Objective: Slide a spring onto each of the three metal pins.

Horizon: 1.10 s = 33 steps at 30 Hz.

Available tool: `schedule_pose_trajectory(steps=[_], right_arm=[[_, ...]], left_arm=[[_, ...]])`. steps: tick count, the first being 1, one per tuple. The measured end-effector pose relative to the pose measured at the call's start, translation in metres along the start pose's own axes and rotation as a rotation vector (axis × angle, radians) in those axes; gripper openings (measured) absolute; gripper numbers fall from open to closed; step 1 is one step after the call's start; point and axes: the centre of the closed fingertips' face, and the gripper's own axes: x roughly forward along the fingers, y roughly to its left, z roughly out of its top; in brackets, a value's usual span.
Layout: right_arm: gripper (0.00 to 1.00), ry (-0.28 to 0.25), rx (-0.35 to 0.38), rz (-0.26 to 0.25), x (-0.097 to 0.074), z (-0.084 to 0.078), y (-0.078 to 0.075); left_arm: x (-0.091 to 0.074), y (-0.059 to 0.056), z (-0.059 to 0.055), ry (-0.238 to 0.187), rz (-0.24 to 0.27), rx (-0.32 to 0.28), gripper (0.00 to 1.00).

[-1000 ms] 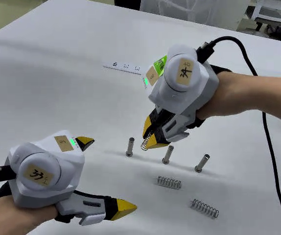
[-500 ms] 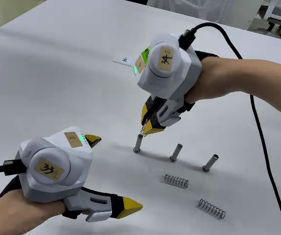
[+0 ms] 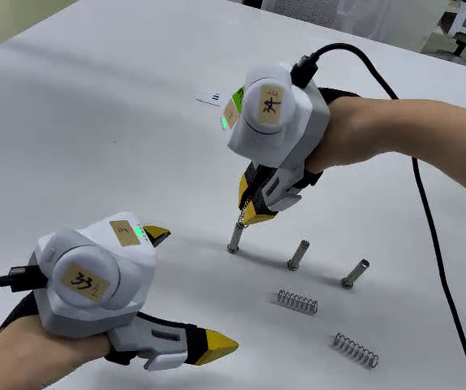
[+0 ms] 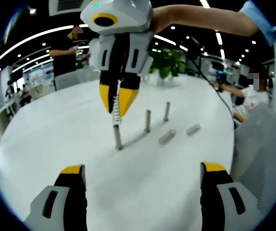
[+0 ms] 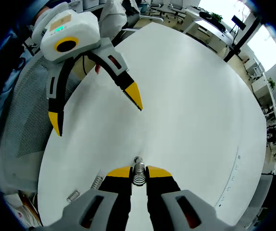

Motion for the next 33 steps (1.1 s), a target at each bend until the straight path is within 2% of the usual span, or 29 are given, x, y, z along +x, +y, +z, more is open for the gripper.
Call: schedule_pose_trajectory(steps=[12,21,33], right_arm=[[0.12,0.023,-0.007,0.023,0.007,-0.004,-0.002],[0.12,0.015,-0.003,0.022,0.009,-0.003,-0.002],[0.12,0.064,-0.021,0.036,0.028,-0.009,-0.003]], left_arm=[[-0.001,0.000,-0.008,0.009,0.002,-0.020,1.00],[-0.001,-0.001,-0.011,0.011,-0.001,-0.029,1.00],[-0.002,0.001,-0.014,0.013,0.001,-0.041,1.00]])
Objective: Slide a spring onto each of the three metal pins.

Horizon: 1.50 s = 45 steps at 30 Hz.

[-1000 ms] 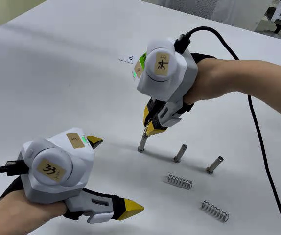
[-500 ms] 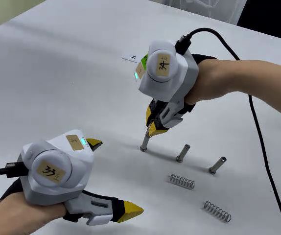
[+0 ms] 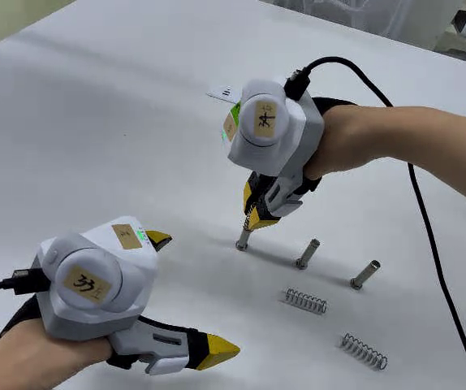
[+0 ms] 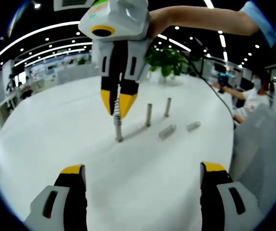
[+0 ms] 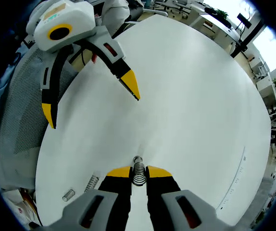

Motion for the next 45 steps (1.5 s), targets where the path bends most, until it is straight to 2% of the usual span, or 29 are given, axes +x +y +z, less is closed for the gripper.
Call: schedule_pose_trajectory(steps=[5,10,17,34,36,39,40,44,45], right_arm=[[0.12,0.016,0.000,0.011,0.008,0.000,0.001],[0.12,0.056,-0.012,0.017,0.021,-0.006,0.004],[0.12,0.058,-0.003,0.012,0.036,-0.007,0.005],[0.14,0.037,0.031,0.009,0.039,-0.006,0.002],[0.24,0.028,0.040,-0.004,0.040,-0.005,0.001],[0.31,0.015,0.049,-0.004,0.041,-0.004,0.002],[0.36,0.009,0.064,-0.010,0.041,-0.004,0.001],[0.69,0.007,0.092,-0.043,0.042,-0.008,-0.002],[0.73,0.001,0.101,-0.044,0.042,-0.008,-0.002]], left_arm=[[-0.001,0.001,-0.002,0.001,0.001,-0.009,1.00],[-0.002,0.000,-0.005,0.003,-0.002,-0.015,0.98],[-0.003,0.001,-0.007,0.004,0.003,-0.021,0.98],[-0.003,0.003,-0.005,-0.003,0.006,-0.018,0.99],[-0.003,0.003,-0.005,-0.004,0.008,-0.018,0.99],[-0.004,0.003,-0.003,-0.006,0.008,-0.016,0.99],[-0.004,0.003,-0.004,-0.004,0.008,-0.014,0.99],[-0.005,0.003,-0.002,-0.006,0.009,-0.014,0.99],[-0.005,0.003,-0.002,-0.007,0.009,-0.013,0.99]])
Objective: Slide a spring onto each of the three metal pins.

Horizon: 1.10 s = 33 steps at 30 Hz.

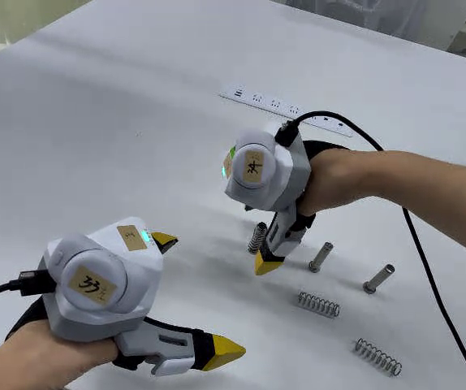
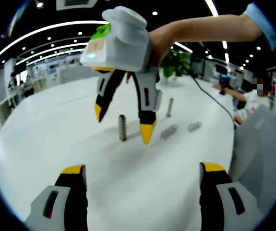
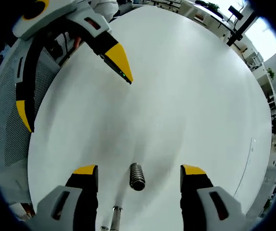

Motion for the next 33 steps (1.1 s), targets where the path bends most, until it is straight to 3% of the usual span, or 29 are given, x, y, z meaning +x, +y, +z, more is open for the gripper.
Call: schedule_pose_trajectory(steps=[8,16,21,24,33], right_arm=[[0.99,-0.024,0.067,-0.032,-0.001,-0.004,0.001],[0.99,-0.076,0.117,-0.046,-0.010,-0.005,0.005],[0.99,-0.183,0.183,-0.068,-0.024,0.001,0.005],[0.99,-0.254,0.260,-0.076,-0.032,0.000,0.007],[0.99,-0.333,0.358,-0.131,-0.054,-0.021,0.020]], left_arm=[[-0.002,0.001,0.004,-0.004,0.001,0.012,0.99],[-0.003,0.000,0.011,-0.018,-0.001,0.029,0.99],[-0.007,-0.003,0.019,-0.028,-0.004,0.047,0.99],[-0.007,-0.005,0.020,-0.023,-0.007,0.057,0.99],[-0.012,-0.011,0.027,-0.022,-0.016,0.074,0.99]])
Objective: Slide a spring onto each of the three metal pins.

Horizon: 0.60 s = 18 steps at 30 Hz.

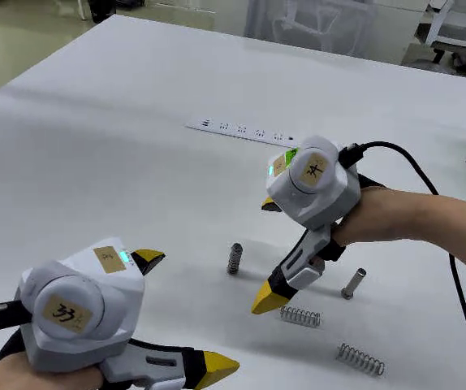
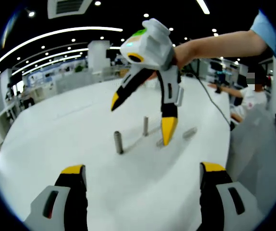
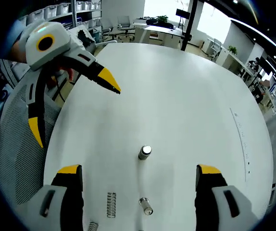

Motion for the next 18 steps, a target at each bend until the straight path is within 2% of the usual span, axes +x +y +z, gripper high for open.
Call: schedule_pose_trajectory(steps=[4,10,18], right_arm=[[0.99,-0.020,0.024,-0.028,-0.015,-0.012,0.003],[0.99,-0.061,0.074,-0.084,-0.038,-0.030,0.009],[0.99,-0.104,0.152,-0.157,-0.068,-0.062,0.019]], left_arm=[[0.000,-0.005,0.002,0.004,-0.010,0.013,0.99],[0.003,-0.012,-0.001,0.020,-0.026,0.020,0.99],[0.008,-0.019,-0.002,0.036,-0.046,0.034,0.98]])
